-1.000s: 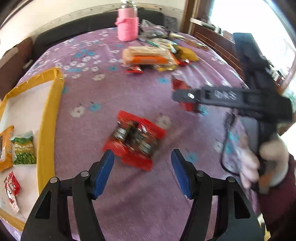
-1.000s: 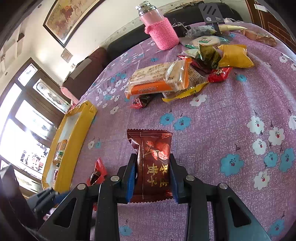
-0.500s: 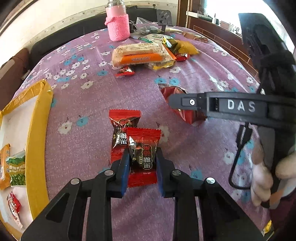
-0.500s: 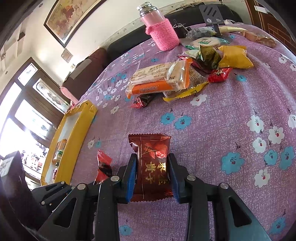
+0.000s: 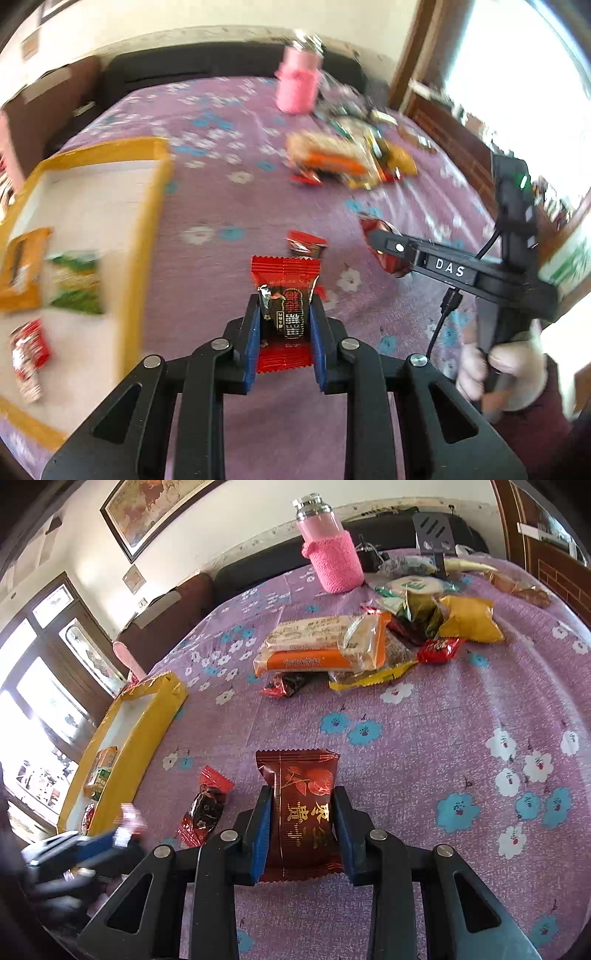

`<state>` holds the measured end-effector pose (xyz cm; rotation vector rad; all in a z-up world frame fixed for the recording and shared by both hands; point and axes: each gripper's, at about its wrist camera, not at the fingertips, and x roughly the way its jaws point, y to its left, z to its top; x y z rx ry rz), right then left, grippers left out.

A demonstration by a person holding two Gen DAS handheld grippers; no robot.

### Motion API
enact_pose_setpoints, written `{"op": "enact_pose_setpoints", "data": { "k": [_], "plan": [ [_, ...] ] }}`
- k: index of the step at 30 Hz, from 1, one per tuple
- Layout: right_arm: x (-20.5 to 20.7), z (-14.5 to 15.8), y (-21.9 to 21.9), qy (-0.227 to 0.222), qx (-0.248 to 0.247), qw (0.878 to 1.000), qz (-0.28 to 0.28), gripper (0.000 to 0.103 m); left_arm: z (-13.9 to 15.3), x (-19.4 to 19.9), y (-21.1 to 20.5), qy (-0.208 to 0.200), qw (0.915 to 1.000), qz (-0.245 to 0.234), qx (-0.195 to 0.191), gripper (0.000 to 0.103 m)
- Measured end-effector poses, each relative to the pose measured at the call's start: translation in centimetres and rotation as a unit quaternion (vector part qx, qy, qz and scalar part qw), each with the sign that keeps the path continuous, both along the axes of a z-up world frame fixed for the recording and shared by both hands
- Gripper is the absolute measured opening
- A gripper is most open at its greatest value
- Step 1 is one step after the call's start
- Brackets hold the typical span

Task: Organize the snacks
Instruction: 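Carry both candies over the yellow tray and open both tools to drop them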

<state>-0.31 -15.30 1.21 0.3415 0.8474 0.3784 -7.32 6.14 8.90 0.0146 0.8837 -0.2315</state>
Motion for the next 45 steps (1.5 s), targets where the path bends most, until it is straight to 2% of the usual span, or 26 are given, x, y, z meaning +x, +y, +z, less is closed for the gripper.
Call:
{"op": "enact_pose_setpoints", "data": {
  "k": [3,5,9,13,17,21,27,33,37,39,41,43,45],
  "plan": [
    [-0.2,0.6,-0.2,-0.011,-0.001,1.000,-0.007,0.033,1.8,-1.5,3.6,-0.018,0.9991,0.036,-0.014,0.021],
    [-0.7,1.7,-0.1,-0.018,-0.006,1.000,-0.008,0.033,2.8,-2.6,6.9,-0.029,0.9970,0.071,-0.009,0.021],
    [-2.3,4.7,2.0,-0.032,0.008,0.999,0.027,0.032,3.1,-3.8,11.7,-0.037,0.9913,0.126,0.003,0.021],
    [-3.6,7.7,7.1,-0.043,0.014,0.995,0.093,0.032,2.1,-4.1,16.3,-0.026,0.9837,0.178,-0.008,0.021],
    [-4.1,9.0,13.5,-0.036,0.009,0.987,0.156,0.032,1.5,-4.1,19.1,-0.021,0.9780,0.207,-0.011,0.021],
    [-4.6,9.0,19.3,-0.029,-0.008,0.979,0.201,0.032,1.0,-3.1,21.0,-0.013,0.9743,0.225,-0.008,0.021],
    [-5.0,6.7,26.0,0.004,-0.043,0.968,0.248,0.032,0.0,-1.4,22.6,0.004,0.9730,0.231,-0.005,0.022],
    [-4.1,4.4,28.3,0.029,-0.067,0.965,0.250,0.031,-0.4,-0.6,22.6,0.016,0.9728,0.231,-0.017,0.022],
    [-4.2,4.5,28.8,0.015,-0.082,0.964,0.252,0.035,0.3,-1.4,22.2,0.006,0.9724,0.232,-0.022,0.023],
    [-4.4,4.6,28.7,0.015,-0.074,0.963,0.258,0.039,0.7,-1.8,21.8,-0.001,0.9715,0.237,-0.016,0.029],
    [-4.7,5.1,28.1,0.010,-0.056,0.963,0.262,0.040,1.4,-2.4,21.3,-0.013,0.9701,0.242,-0.004,0.046],
    [-5.0,5.7,27.5,0.000,-0.042,0.964,0.261,0.044,2.0,-3.1,20.5,-0.028,0.9680,0.249,0.013,0.057],
    [-5.2,6.2,26.8,-0.007,-0.032,0.966,0.258,0.048,2.6,-3.4,19.6,-0.035,0.9655,0.255,0.039,0.063]
  ]
}}
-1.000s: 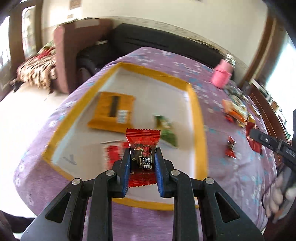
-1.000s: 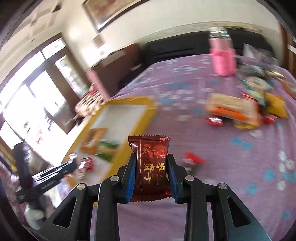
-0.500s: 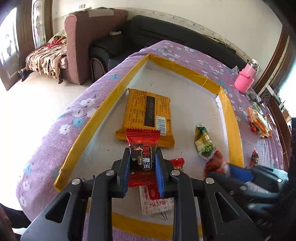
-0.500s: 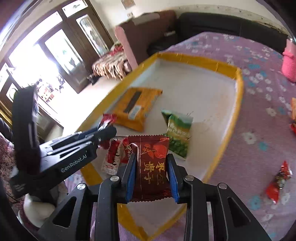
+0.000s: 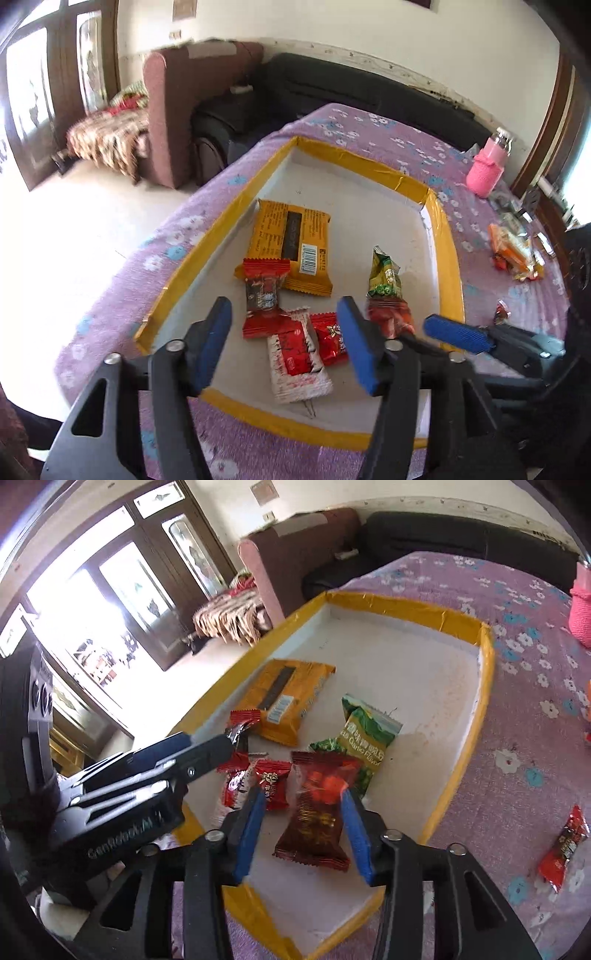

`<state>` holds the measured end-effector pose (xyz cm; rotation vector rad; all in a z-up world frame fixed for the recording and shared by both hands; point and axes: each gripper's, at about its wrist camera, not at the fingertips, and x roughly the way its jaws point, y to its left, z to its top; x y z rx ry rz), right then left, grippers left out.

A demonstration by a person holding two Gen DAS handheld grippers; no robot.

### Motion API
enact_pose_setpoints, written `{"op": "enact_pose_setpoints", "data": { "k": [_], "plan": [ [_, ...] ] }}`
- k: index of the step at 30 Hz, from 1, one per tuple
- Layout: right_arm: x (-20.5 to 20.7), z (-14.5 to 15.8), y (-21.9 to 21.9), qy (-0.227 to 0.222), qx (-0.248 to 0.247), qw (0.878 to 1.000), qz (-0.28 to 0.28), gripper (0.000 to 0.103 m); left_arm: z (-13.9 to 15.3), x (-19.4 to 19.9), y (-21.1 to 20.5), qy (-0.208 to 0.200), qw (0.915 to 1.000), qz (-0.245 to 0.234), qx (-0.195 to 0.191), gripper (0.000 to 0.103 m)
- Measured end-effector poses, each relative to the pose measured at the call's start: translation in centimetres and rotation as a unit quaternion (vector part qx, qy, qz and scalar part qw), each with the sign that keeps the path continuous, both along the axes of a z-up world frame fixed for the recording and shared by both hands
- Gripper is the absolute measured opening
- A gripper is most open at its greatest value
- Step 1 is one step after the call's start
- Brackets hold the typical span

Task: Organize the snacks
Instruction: 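Carry both candies over the yellow tray and open both tools to drop them, then move both tools back toward the remaining snacks by the thermos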

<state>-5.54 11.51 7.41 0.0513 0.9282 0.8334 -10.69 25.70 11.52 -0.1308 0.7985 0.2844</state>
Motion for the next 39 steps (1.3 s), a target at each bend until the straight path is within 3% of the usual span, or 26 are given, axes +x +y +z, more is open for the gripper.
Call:
{"op": "enact_pose_setpoints", "data": {
  "k": [10,20,29,39],
  "plan": [
    [-0.7,2.1,-6.8,-0.016,0.047,0.998,-0.046,0.050,2.5,-2.1,-5.4,-0.020,0.9961,-0.034,0.079,0.069],
    [0.9,1.5,-18.7,-0.018,0.057,0.985,-0.162,0.053,3.0,-2.2,-8.8,-0.023,0.9918,-0.057,0.112,0.071],
    [1.8,0.7,-27.6,-0.020,0.066,0.966,-0.248,0.054,2.4,-1.5,-10.9,-0.011,0.9895,-0.077,0.122,0.071],
    [6.3,0.1,-37.1,-0.013,0.071,0.933,-0.352,0.057,1.9,-1.1,-13.2,-0.008,0.9889,-0.130,0.073,0.071]
  ]
}}
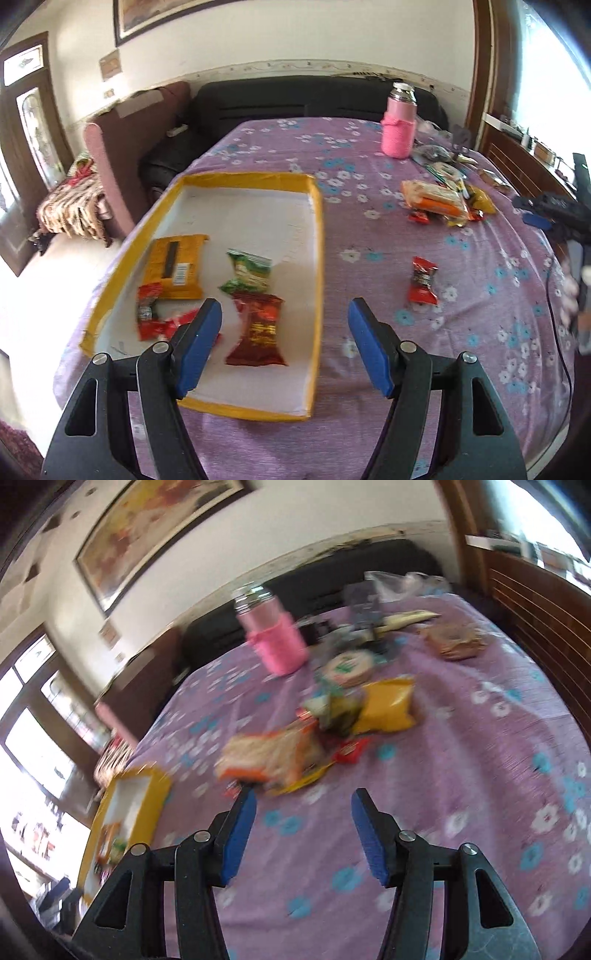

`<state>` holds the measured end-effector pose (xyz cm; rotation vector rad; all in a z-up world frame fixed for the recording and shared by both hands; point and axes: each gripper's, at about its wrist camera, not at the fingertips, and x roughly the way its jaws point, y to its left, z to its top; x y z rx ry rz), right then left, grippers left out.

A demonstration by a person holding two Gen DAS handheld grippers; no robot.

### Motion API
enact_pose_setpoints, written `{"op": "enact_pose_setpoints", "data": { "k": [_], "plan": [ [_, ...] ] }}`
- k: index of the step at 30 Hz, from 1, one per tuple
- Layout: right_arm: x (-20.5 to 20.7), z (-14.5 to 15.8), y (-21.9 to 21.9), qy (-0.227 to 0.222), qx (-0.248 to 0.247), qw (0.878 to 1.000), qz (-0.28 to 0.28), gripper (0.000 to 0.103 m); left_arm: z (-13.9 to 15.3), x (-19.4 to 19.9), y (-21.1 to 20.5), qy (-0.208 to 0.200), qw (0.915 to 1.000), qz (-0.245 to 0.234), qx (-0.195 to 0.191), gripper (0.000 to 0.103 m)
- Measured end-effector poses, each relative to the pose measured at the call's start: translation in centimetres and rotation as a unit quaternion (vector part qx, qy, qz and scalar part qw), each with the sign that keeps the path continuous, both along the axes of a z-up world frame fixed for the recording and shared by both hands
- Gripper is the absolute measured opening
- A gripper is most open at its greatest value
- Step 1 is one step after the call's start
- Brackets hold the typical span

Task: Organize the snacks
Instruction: 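Move both tools back toward the remaining snacks by the thermos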

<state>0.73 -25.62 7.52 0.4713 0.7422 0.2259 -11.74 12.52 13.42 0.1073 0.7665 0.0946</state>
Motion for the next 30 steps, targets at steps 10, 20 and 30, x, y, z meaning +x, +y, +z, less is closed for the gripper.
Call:
{"op": "enact_pose_setpoints", "data": {
  "k": [10,20,30],
  "plan": [
    [10.2,-0.8,3.3,0.041,0.014,0.998,0.045,0.064,-1.3,1.7,-1.1,0.025,0.9990,-0.019,-0.032,0.071],
    [13.3,-2.8,10.8,0.106,-0.017,0.974,0.200,0.064,-1.8,2.5,0.5,0.034,0.9977,-0.010,-0.057,0.071],
    [11.4,-1.8,15.2,0.072,-0.124,0.980,0.135,0.066,-2.0,2.2,0.1,0.037,0.9972,-0.015,-0.064,0.071]
  ]
}}
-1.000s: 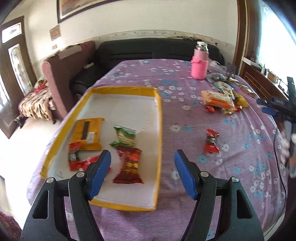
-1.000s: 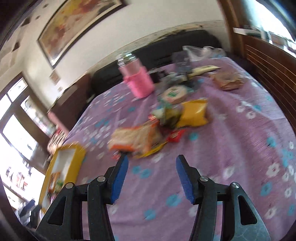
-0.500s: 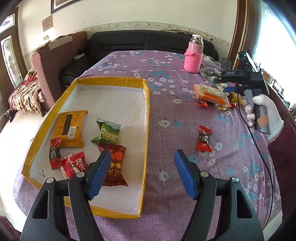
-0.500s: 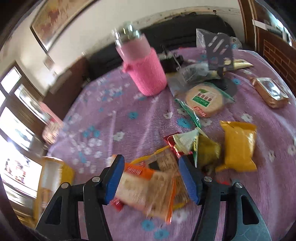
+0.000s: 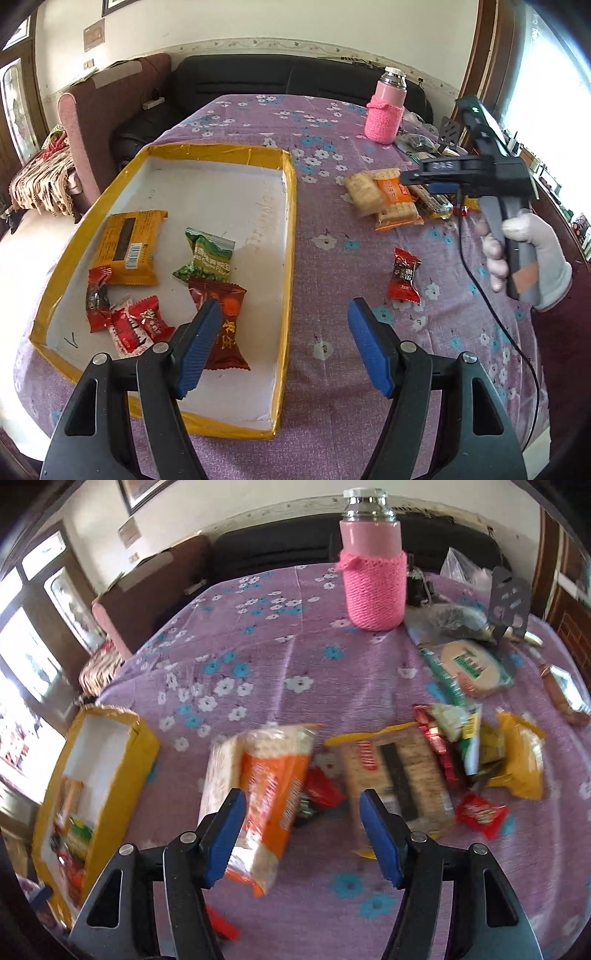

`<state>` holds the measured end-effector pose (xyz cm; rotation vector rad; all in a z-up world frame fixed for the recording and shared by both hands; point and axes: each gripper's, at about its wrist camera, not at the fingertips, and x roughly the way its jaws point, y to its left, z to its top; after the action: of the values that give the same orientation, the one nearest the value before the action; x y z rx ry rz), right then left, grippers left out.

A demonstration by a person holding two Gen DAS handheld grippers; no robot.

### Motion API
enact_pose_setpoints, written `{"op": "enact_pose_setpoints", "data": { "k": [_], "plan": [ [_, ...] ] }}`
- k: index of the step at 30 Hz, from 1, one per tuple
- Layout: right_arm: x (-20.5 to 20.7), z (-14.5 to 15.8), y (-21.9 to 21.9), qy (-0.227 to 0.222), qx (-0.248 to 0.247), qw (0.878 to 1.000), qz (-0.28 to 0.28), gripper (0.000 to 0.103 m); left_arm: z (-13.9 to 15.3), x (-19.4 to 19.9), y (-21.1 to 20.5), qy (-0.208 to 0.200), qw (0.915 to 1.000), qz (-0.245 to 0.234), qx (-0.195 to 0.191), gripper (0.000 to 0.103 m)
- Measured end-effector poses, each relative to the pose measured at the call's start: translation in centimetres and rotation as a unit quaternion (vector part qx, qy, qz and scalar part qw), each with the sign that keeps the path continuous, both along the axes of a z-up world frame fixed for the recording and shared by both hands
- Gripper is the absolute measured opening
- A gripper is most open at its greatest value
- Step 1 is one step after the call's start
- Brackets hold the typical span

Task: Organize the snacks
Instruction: 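Move both tools back toward the remaining snacks by the thermos, then grasp the orange cracker pack with the right tool while the left grasps a red candy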

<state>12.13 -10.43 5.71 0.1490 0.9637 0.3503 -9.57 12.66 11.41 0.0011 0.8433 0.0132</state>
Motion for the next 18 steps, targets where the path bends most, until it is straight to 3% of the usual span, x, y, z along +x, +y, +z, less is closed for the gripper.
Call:
{"op": "enact_pose_setpoints", "data": {
  "k": [6,8,12,16,18],
  "plan": [
    [0.1,-0.4,4.1,-0.012,-0.032,0.999,0.001,0.066,0.2,-0.3,0.7,-0.004,0.9999,0.006,-0.008,0.071],
    [-0.2,-0.3,4.4,-0.027,-0.057,0.998,-0.025,0.066,0.3,-0.4,0.9,-0.006,0.9999,0.007,-0.009,0.071],
    [0.1,-1.0,4.5,-0.003,-0.061,0.997,-0.044,0.063,0.1,-0.4,0.8,-0.007,0.9999,0.004,-0.015,0.071],
    [0.3,-2.2,6.7,0.005,-0.102,0.994,-0.039,0.068,-0.2,-0.3,0.2,-0.001,0.9999,-0.003,-0.014,0.071],
    [0.4,-2.7,7.8,0.001,-0.131,0.990,-0.044,0.064,-0.2,-0.4,0.1,-0.001,0.9999,-0.004,-0.012,0.071]
  ]
}}
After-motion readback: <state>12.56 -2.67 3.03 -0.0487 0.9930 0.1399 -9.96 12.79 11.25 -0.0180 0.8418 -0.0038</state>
